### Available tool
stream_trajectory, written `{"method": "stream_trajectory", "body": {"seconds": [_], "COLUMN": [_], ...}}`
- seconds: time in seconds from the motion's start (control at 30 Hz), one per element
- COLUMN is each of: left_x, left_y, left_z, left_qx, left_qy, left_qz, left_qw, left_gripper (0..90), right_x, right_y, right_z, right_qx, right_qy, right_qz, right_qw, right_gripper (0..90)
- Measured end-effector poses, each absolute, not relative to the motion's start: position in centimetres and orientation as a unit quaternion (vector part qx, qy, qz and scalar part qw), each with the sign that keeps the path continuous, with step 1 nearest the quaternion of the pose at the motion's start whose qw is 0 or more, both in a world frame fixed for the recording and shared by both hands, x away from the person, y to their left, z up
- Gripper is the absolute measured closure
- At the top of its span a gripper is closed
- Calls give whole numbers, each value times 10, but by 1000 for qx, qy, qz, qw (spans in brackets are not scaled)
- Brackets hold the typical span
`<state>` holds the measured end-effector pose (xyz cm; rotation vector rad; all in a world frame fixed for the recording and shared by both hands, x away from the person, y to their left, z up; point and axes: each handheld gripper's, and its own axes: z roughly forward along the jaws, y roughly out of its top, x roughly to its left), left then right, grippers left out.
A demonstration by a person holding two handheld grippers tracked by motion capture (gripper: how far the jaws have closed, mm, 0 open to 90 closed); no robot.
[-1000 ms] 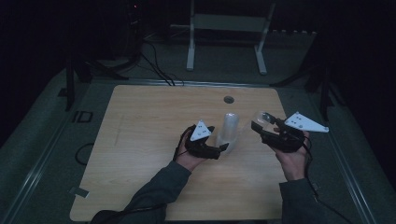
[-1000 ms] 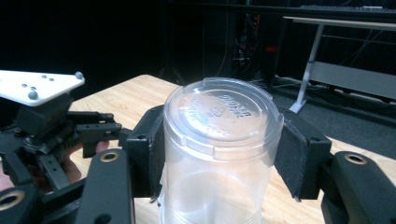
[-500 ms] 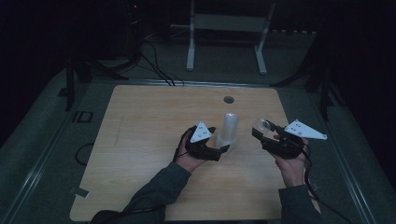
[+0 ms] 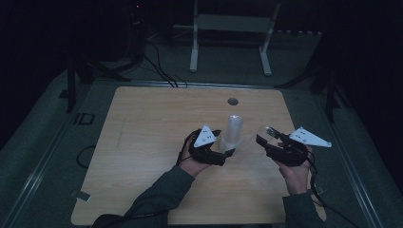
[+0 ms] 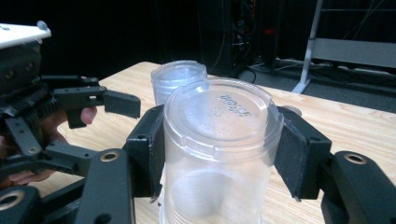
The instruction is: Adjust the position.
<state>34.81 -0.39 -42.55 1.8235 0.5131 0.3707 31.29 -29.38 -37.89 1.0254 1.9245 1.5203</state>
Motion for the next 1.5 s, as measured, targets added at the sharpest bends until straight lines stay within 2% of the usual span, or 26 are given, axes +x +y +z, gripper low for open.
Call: {"method": "stream_trajectory", "body": {"seconds": [0.43,0.9,1.5], "left_x": [344,334,330], "left_y": [-7,-18,-24], "left_z": [-425,-426,-425], "left_qx": [779,785,781], "left_qy": [211,185,181], "left_qz": [157,145,145], "left_qw": [569,573,579], "left_gripper": [155,152,153], "right_x": [309,304,306], "right_y": [-290,-281,-273], "right_z": [-393,-398,-403], "right_qx": [391,395,402], "right_qy": [694,680,657], "right_qz": [563,586,617], "right_qw": [218,192,162], "right_gripper": [409,409,410]}}
